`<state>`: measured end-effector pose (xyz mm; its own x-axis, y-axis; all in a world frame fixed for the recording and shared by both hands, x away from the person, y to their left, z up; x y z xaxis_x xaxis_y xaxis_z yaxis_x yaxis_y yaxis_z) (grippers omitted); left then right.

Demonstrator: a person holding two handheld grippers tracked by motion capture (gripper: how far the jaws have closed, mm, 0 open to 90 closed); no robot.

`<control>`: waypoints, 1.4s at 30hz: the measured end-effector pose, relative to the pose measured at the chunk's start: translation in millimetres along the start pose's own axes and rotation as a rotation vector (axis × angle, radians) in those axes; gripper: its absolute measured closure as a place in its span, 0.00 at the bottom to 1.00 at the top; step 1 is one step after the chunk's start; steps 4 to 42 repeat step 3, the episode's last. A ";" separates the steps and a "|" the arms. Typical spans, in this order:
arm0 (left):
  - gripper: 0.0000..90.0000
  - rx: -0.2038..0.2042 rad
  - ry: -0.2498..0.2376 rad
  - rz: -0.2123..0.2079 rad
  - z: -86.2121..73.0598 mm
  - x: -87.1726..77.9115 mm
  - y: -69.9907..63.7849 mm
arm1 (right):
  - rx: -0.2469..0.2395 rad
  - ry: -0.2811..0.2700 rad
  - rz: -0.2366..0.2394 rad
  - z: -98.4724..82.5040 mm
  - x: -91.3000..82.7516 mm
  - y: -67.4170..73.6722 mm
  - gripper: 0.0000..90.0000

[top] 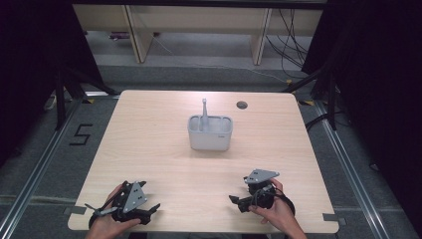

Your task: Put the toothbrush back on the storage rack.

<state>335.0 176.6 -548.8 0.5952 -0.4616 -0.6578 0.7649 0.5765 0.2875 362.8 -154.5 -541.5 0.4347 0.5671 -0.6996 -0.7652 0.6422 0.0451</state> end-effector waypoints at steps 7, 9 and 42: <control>0.17 0.000 0.001 -0.001 -0.1 0.0 0.0 | 0.000 0.001 0.001 0.1 -0.1 0.0 0.18; 0.17 0.000 0.001 -0.001 -0.1 0.0 0.0 | 0.000 0.001 0.001 0.1 -0.1 0.0 0.18; 0.17 0.000 0.001 -0.001 -0.1 0.0 0.0 | 0.000 0.001 0.001 0.1 -0.1 0.0 0.18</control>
Point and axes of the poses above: each handheld gripper's, and its own axes: x roughly forward along the jaws, z roughly out of its top, y roughly to its left, the point moved 7 cm from there along x, roughly forward along the jaws, and after that the axes turned 1 degree about -z, right-handed, at the moved point
